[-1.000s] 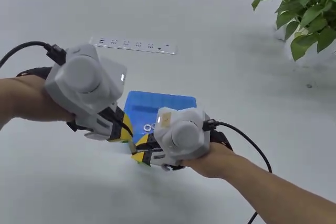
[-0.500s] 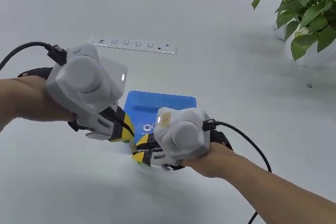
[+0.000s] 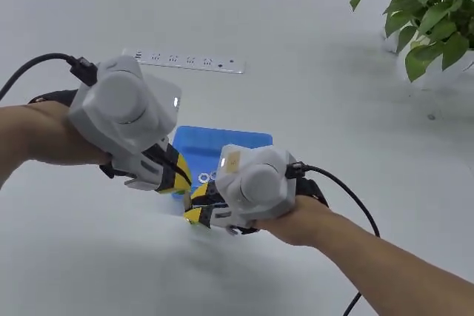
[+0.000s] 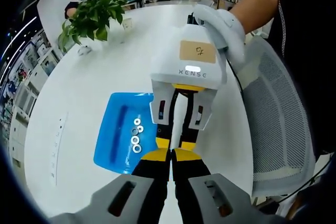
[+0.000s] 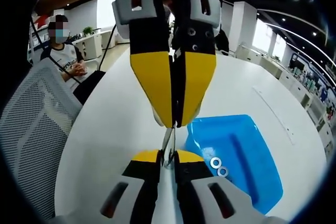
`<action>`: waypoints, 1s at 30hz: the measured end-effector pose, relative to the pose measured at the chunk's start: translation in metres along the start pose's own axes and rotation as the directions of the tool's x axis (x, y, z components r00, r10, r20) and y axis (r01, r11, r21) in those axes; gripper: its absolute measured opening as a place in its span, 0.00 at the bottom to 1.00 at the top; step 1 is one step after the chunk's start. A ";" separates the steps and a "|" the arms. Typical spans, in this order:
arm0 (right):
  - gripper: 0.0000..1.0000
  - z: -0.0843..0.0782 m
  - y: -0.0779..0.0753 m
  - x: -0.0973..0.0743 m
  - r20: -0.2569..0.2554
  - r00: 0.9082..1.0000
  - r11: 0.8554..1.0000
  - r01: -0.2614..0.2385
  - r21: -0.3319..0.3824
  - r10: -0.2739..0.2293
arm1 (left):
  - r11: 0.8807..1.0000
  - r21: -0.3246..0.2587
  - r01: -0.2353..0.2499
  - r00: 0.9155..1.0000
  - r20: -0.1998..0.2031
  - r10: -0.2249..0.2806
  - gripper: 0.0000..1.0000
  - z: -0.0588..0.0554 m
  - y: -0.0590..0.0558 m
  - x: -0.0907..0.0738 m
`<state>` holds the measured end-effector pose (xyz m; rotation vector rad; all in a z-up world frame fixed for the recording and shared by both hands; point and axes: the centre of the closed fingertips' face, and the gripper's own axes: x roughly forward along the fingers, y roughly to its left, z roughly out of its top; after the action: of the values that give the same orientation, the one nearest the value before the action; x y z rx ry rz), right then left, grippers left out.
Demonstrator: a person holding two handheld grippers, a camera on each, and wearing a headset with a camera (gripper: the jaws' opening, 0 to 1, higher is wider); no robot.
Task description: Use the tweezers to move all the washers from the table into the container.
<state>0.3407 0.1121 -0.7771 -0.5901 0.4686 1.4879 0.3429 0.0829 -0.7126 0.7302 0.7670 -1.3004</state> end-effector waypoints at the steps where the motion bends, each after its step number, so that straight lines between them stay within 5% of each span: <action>1: 0.11 0.000 0.000 0.000 0.000 1.000 1.000 0.000 0.002 0.000 | 1.000 -0.001 -0.001 1.000 0.000 0.001 0.05 0.000 0.000 0.000; 12: 0.10 0.001 0.002 -0.003 -0.006 1.000 1.000 -0.005 0.009 0.005 | 1.000 0.011 -0.001 1.000 0.002 0.001 0.05 0.004 -0.004 -0.002; 30: 0.10 0.027 0.006 -0.019 0.030 1.000 1.000 0.008 -0.001 -0.008 | 1.000 0.017 -0.006 1.000 0.022 0.005 0.05 0.019 -0.010 -0.027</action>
<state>0.3317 0.1143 -0.7450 -0.5689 0.4413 1.4873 0.3315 0.0808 -0.6795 0.7303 0.7365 -1.3096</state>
